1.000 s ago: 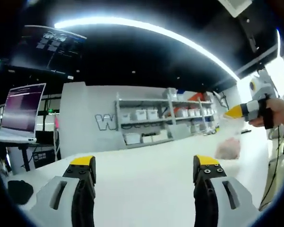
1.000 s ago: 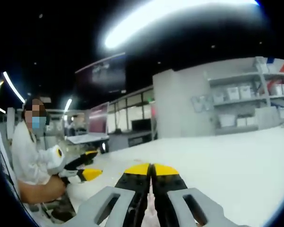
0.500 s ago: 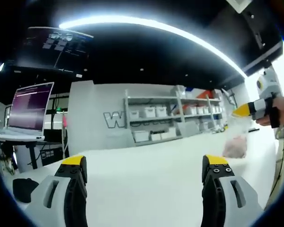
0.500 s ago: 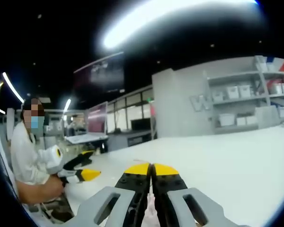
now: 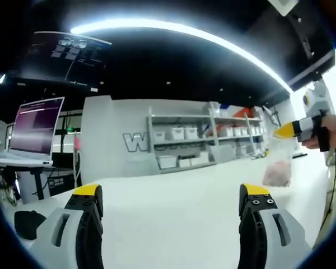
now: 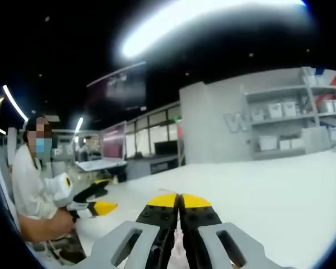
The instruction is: Open the resealable bag by pulling the two sides of the seal apart until the entire bag opening is separated and visibly accessible.
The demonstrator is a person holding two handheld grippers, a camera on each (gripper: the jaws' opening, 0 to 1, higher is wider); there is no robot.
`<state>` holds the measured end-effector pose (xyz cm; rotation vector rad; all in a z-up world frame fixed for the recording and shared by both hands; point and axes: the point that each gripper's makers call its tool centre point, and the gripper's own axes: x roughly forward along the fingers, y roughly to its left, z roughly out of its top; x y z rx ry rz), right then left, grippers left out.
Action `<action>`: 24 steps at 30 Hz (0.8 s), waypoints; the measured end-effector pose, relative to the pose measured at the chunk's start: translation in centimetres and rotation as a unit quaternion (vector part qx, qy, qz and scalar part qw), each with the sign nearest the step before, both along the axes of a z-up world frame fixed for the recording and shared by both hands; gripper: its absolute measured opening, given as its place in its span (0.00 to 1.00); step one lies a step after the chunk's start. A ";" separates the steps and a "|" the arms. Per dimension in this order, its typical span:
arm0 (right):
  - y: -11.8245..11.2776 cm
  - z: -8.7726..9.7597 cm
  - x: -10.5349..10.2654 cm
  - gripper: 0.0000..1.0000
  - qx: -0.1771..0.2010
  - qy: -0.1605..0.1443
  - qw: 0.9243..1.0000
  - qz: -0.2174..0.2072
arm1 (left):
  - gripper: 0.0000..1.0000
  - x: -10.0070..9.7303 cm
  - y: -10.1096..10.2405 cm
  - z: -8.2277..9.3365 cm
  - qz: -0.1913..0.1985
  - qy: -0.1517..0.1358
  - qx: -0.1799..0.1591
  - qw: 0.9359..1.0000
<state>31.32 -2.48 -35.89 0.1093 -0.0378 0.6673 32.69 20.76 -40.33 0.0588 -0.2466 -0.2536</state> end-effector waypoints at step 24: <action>1.1 0.0 1.0 0.00 -0.011 0.003 1.000 0.007 | 0.99 -0.4 -0.3 0.2 -0.007 -0.004 -0.001 1.000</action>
